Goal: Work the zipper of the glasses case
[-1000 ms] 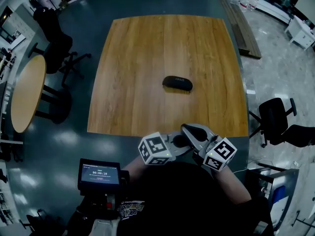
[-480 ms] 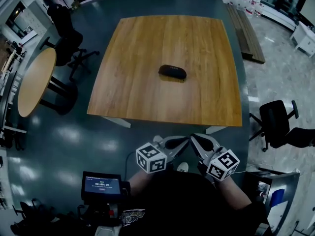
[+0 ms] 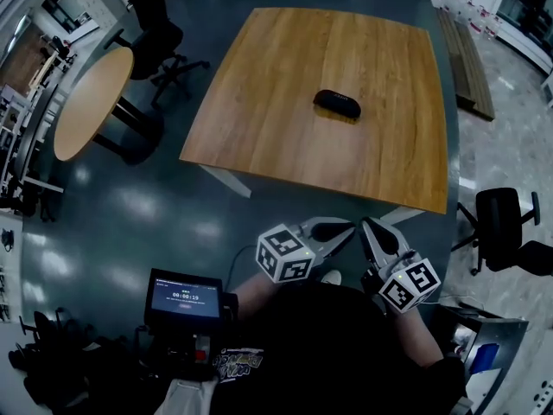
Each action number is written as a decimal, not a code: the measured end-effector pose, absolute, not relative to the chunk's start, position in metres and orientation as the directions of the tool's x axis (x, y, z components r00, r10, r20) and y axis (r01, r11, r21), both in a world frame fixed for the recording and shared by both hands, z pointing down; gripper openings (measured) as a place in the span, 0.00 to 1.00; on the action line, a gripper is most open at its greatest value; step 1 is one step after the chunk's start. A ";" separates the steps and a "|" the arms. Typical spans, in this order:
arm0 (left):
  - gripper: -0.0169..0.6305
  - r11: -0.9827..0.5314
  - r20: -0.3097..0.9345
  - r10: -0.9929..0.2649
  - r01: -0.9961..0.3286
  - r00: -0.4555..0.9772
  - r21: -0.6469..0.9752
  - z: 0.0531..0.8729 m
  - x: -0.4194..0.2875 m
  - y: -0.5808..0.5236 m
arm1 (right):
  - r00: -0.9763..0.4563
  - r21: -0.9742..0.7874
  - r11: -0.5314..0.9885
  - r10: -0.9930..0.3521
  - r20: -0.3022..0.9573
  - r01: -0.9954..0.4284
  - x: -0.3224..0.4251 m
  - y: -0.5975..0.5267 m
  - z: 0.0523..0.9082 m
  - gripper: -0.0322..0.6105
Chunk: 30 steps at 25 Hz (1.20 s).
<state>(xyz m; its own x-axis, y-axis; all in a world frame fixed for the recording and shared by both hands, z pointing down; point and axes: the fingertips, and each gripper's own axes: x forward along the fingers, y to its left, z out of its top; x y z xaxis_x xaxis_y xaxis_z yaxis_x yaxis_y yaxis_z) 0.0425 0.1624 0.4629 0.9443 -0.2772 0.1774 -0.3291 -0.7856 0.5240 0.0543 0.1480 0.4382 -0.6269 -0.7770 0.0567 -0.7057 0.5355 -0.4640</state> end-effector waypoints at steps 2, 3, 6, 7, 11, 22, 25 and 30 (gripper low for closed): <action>0.03 -0.785 0.176 -0.282 -0.333 0.943 0.523 0.464 0.043 0.163 | -0.618 -0.470 0.525 -0.784 0.059 -0.710 0.059 0.150 0.439 0.06; 0.03 -0.783 0.173 -0.286 -0.334 0.942 0.524 0.464 0.047 0.163 | -0.611 -0.469 0.518 -0.789 0.059 -0.715 0.064 0.151 0.438 0.06; 0.03 -0.774 0.160 -0.291 -0.330 0.943 0.540 0.464 0.058 0.161 | -0.578 -0.475 0.484 -0.813 0.066 -0.735 0.083 0.154 0.438 0.06; 0.03 -0.771 0.159 -0.287 -0.326 0.945 0.547 0.465 0.060 0.162 | -0.568 -0.478 0.472 -0.820 0.071 -0.741 0.086 0.155 0.439 0.06; 0.03 -0.768 0.161 -0.275 -0.317 0.948 0.557 0.466 0.059 0.161 | -0.550 -0.483 0.452 -0.832 0.075 -0.750 0.090 0.152 0.439 0.06; 0.03 -0.747 0.172 -0.359 -0.393 0.917 0.535 0.456 0.023 0.165 | -0.586 -0.483 0.490 -0.809 0.059 -0.725 0.062 0.157 0.430 0.06; 0.03 -0.734 0.175 -0.373 -0.405 0.911 0.545 0.460 0.025 0.166 | -0.597 -0.480 0.502 -0.800 0.059 -0.720 0.064 0.159 0.432 0.06; 0.03 -0.747 0.164 -0.355 -0.385 0.920 0.541 0.462 0.034 0.168 | -0.583 -0.468 0.494 -0.810 0.058 -0.733 0.071 0.162 0.434 0.06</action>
<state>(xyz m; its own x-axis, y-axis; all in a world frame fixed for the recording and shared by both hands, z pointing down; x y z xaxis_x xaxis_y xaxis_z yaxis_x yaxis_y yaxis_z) 0.0339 0.1683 0.4621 0.9202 -0.3553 0.1640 -0.3851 -0.7474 0.5414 0.0715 0.1619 0.4344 -0.5829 -0.8105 0.0578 -0.7330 0.4938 -0.4677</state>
